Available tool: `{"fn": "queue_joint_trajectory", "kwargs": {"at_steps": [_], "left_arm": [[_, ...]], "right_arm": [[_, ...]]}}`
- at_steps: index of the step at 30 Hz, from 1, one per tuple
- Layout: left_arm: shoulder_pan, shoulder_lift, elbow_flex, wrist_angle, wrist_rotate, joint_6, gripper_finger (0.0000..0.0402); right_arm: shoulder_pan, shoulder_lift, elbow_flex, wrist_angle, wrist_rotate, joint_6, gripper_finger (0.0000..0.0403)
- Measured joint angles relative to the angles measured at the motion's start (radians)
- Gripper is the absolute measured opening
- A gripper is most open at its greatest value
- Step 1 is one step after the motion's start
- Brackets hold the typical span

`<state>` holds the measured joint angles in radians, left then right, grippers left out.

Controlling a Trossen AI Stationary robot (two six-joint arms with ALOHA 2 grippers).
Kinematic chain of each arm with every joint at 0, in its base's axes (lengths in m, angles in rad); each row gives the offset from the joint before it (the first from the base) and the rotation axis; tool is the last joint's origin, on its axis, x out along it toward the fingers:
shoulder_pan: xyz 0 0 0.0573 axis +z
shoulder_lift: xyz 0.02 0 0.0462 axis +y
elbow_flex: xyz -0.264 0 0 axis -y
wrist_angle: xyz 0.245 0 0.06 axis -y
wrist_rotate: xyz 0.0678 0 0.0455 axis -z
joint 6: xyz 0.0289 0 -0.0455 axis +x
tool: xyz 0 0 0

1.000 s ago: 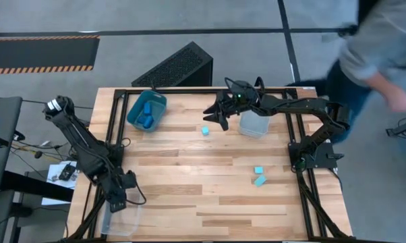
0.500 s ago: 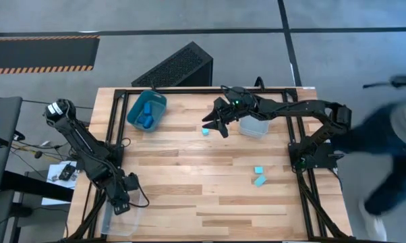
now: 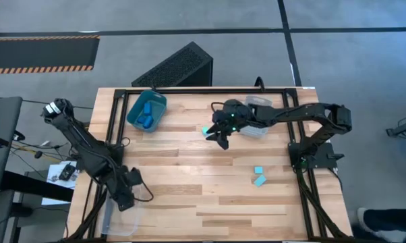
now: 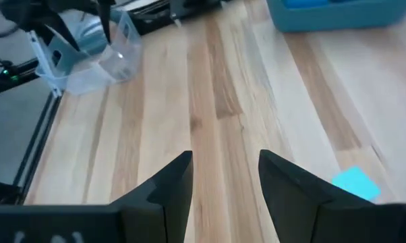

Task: Sort & place blocks by color
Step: Put the top left light blue block into the gray bin

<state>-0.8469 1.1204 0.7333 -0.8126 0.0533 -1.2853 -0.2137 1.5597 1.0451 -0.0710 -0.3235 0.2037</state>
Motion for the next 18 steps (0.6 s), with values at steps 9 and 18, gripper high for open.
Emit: {"fn": "queue_joint_trajectory", "kwargs": {"at_steps": [9, 18], "left_arm": [[0.180, -0.216, 0.029, -0.139, -0.194, 0.385, 0.0240], [0.297, -0.423, 0.031, -0.098, -0.273, 0.677, 0.0240]], "right_arm": [[0.134, 0.000, 0.000, 0.080, 0.194, 0.280, 0.0191], [0.335, 0.000, 0.000, 0.109, 0.535, 0.556, 0.0191]]}}
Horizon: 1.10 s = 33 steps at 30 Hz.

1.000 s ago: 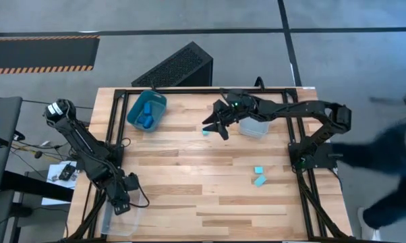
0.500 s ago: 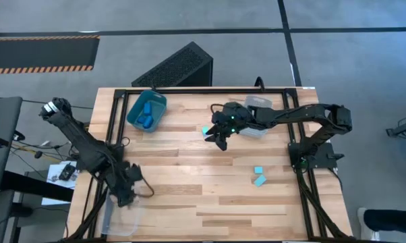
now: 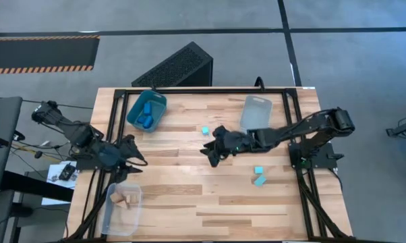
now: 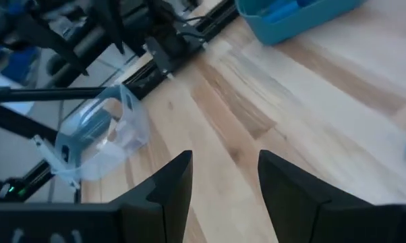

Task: Sort & place blocks by color
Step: Put the top left light blue block into the gray bin

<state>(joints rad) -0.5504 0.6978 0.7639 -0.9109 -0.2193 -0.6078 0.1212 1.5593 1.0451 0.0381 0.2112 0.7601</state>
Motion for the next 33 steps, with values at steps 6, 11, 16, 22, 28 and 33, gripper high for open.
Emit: {"fn": "queue_joint_trajectory", "kwargs": {"at_steps": [6, 11, 16, 22, 28, 33], "left_arm": [[0.042, -0.039, -0.068, 0.153, 0.024, 0.180, 0.0240], [0.128, -0.029, -0.141, 0.340, 0.099, 0.258, 0.0239], [0.221, -0.001, -0.181, 0.521, 0.138, 0.251, 0.0239], [0.333, 0.129, -0.182, 0.672, 0.217, 0.264, 0.0239], [0.461, 0.341, -0.173, 0.916, 0.316, 0.300, 0.0239], [0.555, 0.488, -0.122, 1.054, 0.341, 0.300, 0.0239]], "right_arm": [[0.143, -0.001, 0.000, -0.150, 0.200, 0.166, 0.0191], [0.231, -0.011, 0.001, -0.317, 0.286, 0.300, 0.0191], [0.263, -0.028, 0.000, -0.416, 0.288, 0.320, 0.0191], [0.248, -0.137, 0.000, -0.536, 0.296, 0.235, 0.0191], [0.247, -0.288, -0.085, -0.596, 0.379, 0.194, 0.0191], [0.256, -0.399, -0.242, -0.491, 0.374, 0.207, 0.0191]]}}
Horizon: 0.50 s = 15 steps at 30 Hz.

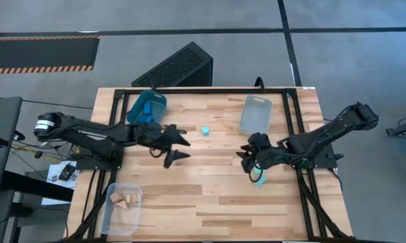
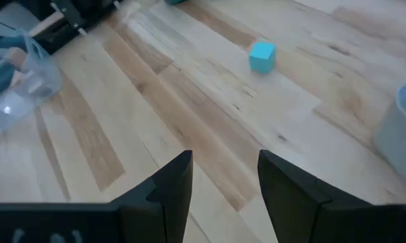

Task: Sort & place blocks by color
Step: Put the top left light blue block into the gray bin

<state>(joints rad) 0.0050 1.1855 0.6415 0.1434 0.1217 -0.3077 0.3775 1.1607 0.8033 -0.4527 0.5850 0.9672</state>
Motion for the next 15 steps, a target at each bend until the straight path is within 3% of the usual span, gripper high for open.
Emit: {"fn": "queue_joint_trajectory", "kwargs": {"at_steps": [4, 9, 15], "left_arm": [[0.051, 0.081, 0.025, 0.037, 0.015, 0.008, 0.0239], [0.114, 0.165, 0.050, 0.035, 0.091, 0.011, 0.0239], [0.153, 0.266, 0.107, 0.061, 0.102, 0.011, 0.0240]], "right_arm": [[-0.013, -0.048, -0.101, 0.091, -0.016, 0.000, 0.0191], [-0.047, -0.056, -0.145, 0.085, -0.027, -0.024, 0.0192], [-0.133, -0.047, -0.148, 0.082, -0.163, -0.153, 0.0196]]}}
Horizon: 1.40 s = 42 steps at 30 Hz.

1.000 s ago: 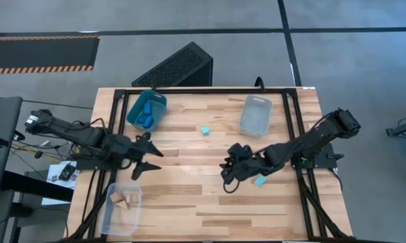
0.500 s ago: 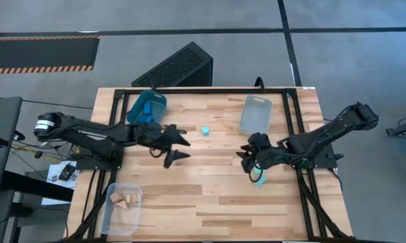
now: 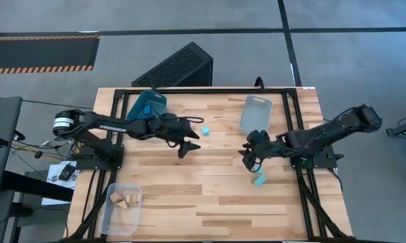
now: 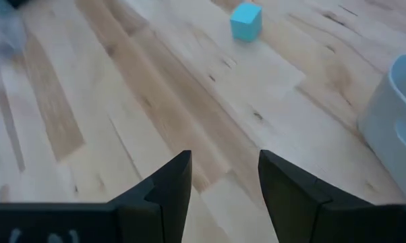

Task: Sort & place blocks by color
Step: Put the top left light blue block into the gray bin

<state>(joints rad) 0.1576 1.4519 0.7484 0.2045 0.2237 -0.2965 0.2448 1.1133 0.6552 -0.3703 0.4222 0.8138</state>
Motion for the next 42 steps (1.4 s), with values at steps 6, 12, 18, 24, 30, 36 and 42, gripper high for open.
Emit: {"fn": "queue_joint_trajectory", "kwargs": {"at_steps": [6, 12, 18, 24, 30, 36, 42], "left_arm": [[0.013, 0.099, 0.070, -0.006, 0.001, 0.026, 0.0240], [0.025, 0.174, 0.149, -0.004, -0.012, 0.026, 0.0240], [0.031, 0.171, 0.183, -0.044, -0.092, 0.031, 0.0240], [0.063, 0.163, 0.188, -0.109, -0.146, 0.102, 0.0240], [0.117, 0.144, 0.186, -0.151, -0.125, 0.163, 0.0240], [0.174, 0.093, 0.186, -0.152, -0.068, 0.256, 0.0240], [0.221, 0.073, 0.186, -0.189, -0.001, 0.300, 0.0240]], "right_arm": [[-0.103, -0.004, -0.013, 0.020, -0.099, -0.182, 0.0196], [-0.216, -0.003, -0.117, 0.162, -0.267, -0.278, 0.0204], [-0.296, -0.003, -0.174, 0.168, -0.266, -0.370, 0.0221], [-0.357, -0.002, -0.182, 0.181, -0.268, -0.427, 0.0239], [-0.349, 0.037, -0.173, 0.378, -0.278, -0.638, 0.0240], [-0.411, 0.208, -0.051, 0.409, -0.290, -0.771, 0.0240], [-0.446, 0.402, 0.104, 0.410, -0.339, -0.872, 0.0240]]}}
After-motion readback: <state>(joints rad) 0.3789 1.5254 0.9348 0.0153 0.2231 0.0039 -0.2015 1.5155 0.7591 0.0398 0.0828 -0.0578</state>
